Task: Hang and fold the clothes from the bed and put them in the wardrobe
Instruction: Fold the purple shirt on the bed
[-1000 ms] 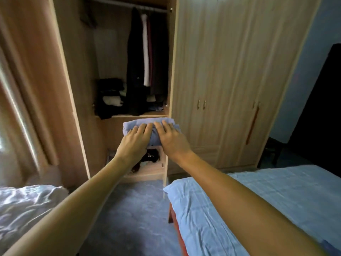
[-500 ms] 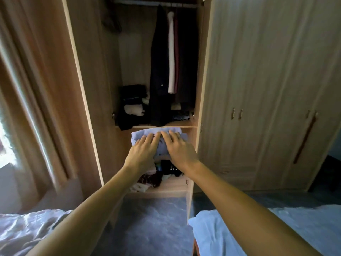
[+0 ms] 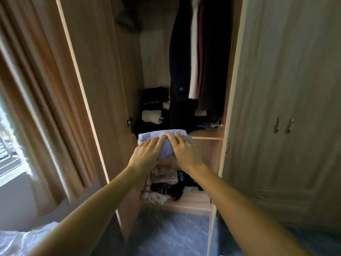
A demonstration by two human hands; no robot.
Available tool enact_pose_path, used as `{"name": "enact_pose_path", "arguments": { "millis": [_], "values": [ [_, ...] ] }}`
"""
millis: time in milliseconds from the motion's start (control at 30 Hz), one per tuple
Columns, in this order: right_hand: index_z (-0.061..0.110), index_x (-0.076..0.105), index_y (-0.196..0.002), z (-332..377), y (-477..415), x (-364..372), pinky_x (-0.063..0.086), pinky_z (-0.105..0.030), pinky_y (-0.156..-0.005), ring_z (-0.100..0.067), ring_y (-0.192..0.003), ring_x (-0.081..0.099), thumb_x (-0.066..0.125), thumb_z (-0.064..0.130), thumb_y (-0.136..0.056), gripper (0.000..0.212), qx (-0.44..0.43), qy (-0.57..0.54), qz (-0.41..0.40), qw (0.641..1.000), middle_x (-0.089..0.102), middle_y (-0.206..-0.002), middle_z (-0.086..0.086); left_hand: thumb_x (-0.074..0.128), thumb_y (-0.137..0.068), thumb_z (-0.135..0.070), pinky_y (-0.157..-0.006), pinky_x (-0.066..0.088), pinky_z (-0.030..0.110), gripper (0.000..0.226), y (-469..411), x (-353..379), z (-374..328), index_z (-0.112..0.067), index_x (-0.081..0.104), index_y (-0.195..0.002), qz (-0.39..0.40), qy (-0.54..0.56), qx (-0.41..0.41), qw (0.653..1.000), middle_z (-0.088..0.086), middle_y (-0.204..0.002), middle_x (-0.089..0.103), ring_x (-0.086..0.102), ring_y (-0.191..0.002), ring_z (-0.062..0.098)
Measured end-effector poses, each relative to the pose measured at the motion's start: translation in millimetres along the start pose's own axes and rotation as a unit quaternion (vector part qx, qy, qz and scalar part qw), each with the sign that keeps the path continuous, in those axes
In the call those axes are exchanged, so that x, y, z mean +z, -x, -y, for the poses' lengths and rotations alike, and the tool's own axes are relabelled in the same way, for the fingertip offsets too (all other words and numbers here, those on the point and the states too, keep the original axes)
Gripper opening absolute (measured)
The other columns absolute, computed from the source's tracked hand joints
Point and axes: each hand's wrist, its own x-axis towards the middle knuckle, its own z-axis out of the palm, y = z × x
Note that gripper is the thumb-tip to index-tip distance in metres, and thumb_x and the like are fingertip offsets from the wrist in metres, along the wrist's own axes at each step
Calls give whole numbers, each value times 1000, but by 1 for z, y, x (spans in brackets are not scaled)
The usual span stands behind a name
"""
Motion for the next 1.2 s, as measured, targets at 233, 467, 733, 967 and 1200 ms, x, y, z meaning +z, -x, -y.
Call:
{"name": "enact_pose_path", "arguments": {
  "millis": [233, 467, 733, 967, 1200],
  "values": [
    [13, 41, -126, -18, -71, 81, 57, -40, -66, -35, -98, 65, 84, 7, -56, 83, -20, -38, 3, 999, 65, -111, -17, 84, -57, -6, -43, 45, 25, 72, -35, 71, 66, -4, 50, -120, -10, -39, -7, 999, 8, -91, 67, 67, -71, 23],
    [14, 51, -124, -26, -163, 159, 58, -39, -72, -31, -94, 66, 82, 9, -58, 74, -15, 7, -1, 1000, 66, -108, -12, 80, -65, -7, -39, 47, 29, 72, -78, 161, 158, -9, 42, -127, -24, -21, -43, 999, 6, -92, 66, 66, -71, 23],
    [11, 52, -125, -49, -231, 254, 58, -42, -76, -34, -101, 65, 86, 9, -55, 79, -20, 0, 40, 999, 65, -113, -15, 83, -61, -7, -37, 35, 24, 79, -111, 248, 227, -10, 41, -128, 18, 21, -54, 998, 6, -97, 68, 68, -72, 22],
    [10, 59, -122, -88, -292, 333, 58, -37, -76, -30, -97, 67, 90, 12, -48, 79, -13, -17, 47, 999, 67, -110, -13, 84, -61, -9, -39, 44, 26, 74, -161, 325, 277, -10, 50, -127, 39, 18, -61, 997, 7, -100, 69, 68, -70, 23],
    [4, 57, -125, -156, -407, 389, 55, -43, -76, -36, -92, 64, 81, 5, -54, 75, -9, -84, 1, 996, 65, -108, -19, 80, -63, 1, -44, 49, 31, 59, -273, 391, 339, -3, 61, -119, 17, -9, -86, 996, 16, -100, 68, 67, -71, 32]
  ]
}}
